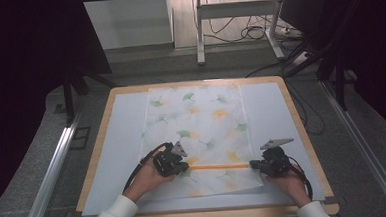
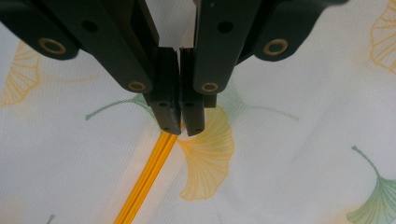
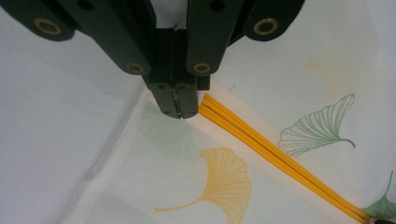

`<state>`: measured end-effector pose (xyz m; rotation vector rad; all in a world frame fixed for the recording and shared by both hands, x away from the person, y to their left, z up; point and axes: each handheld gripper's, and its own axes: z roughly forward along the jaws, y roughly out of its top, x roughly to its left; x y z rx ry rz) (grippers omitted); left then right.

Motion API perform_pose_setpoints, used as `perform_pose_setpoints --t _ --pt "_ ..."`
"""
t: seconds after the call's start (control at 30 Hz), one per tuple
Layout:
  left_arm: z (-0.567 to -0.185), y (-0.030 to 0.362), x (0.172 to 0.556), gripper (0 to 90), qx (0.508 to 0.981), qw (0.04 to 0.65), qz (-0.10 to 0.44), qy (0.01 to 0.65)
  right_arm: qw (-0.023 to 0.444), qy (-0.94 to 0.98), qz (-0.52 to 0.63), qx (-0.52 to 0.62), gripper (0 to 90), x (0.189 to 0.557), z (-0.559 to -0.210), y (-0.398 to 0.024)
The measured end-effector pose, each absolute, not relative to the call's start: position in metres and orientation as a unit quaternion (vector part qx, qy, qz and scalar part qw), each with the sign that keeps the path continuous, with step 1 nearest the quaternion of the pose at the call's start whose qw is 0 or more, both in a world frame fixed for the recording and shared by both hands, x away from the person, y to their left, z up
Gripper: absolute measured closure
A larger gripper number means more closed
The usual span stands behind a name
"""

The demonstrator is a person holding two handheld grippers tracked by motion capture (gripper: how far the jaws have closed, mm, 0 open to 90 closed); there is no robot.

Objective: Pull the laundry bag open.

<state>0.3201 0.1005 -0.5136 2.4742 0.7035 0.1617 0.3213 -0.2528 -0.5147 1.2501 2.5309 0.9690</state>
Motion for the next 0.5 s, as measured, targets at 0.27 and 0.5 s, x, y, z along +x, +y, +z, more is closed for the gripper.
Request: perform_pose_setpoints --t 0.27,0.5 --pt "-0.513 0.105 0.318 88.2 0.923 0.275 0.061 0.263 0.077 0.845 0.325 0.418 90.0 0.321 -0.515 -0.253" --pt "-0.514 0.118 0.316 88.2 0.920 0.274 0.060 0.273 0.078 0.846 0.324 0.417 90.0 0.321 -0.515 -0.253"
